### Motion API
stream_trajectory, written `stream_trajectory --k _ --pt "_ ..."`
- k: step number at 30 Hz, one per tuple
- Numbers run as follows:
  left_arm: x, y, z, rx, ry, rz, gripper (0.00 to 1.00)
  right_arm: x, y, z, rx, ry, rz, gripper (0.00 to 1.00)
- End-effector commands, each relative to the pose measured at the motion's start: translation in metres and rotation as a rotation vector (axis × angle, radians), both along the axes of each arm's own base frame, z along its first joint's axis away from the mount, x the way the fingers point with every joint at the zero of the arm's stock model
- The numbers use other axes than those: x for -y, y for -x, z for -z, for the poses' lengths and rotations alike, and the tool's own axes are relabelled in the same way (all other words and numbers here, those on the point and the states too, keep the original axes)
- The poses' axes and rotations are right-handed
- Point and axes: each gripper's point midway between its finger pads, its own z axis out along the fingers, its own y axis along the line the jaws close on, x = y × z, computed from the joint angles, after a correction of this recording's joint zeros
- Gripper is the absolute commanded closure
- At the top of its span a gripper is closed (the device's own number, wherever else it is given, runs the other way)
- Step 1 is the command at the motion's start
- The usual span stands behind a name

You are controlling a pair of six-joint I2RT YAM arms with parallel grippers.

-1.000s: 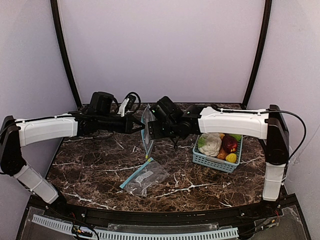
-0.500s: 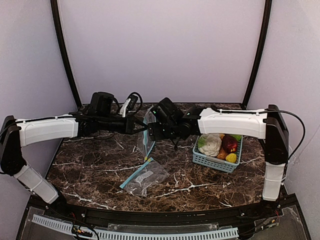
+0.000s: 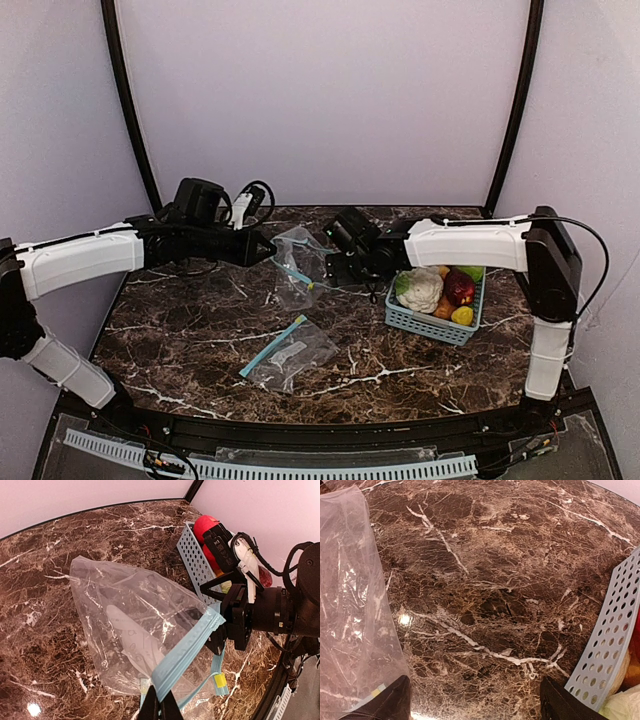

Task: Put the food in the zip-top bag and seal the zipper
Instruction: Open the zipper food storage bag.

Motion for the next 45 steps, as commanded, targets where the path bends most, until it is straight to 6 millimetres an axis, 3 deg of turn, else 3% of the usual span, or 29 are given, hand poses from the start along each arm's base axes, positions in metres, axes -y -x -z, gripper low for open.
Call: stream_trajectory --k 1,5,9,13,17,27,30,33,39,42,45 --pt "-0.013 -0.002 -0.019 0.079 -0.071 -0.014 0.99 0.013 -0.002 -0.019 0.034 0.006 0.028 0.14" --pt "-0.015 -0.003 -0.019 0.083 -0.103 -0.014 0.99 0.012 -0.001 -0.021 0.025 0.013 0.006 0.14" --pt "-0.011 -0.002 -0.018 0.075 -0.103 0.013 0.99 -0.019 0.008 -0.032 0.010 -0.080 -0.169 0.14" --pt "-0.004 -0.001 -0.003 0.013 -0.102 0.033 0.99 -0.059 0.030 -0.062 0.019 -0.264 -0.393 0.12" --pt "-0.002 -0.003 0.011 -0.039 -0.115 0.022 0.99 -0.081 0.056 -0.095 0.029 -0.420 -0.563 0.09" --pt "-0.006 -0.005 0.011 -0.029 -0.130 0.003 0.99 -0.084 0.107 -0.148 0.076 -0.609 -0.796 0.04" --pt "-0.008 -0.005 0.005 -0.008 -0.130 -0.004 0.99 -0.072 0.107 -0.153 0.100 -0.598 -0.764 0.04" --pt "-0.021 -0.008 -0.010 0.059 -0.167 -0.039 0.99 -0.046 0.095 -0.150 0.129 -0.494 -0.647 0.04" --pt "-0.060 -0.017 -0.050 0.238 -0.291 -0.156 0.99 0.040 0.065 -0.134 0.131 -0.277 -0.358 0.01" --pt "-0.078 -0.022 -0.057 0.288 -0.375 -0.217 0.99 0.082 0.054 -0.121 0.094 -0.211 -0.233 0.01" --pt "-0.081 -0.025 -0.050 0.266 -0.427 -0.216 0.99 0.108 0.051 -0.106 0.054 -0.166 -0.170 0.01"
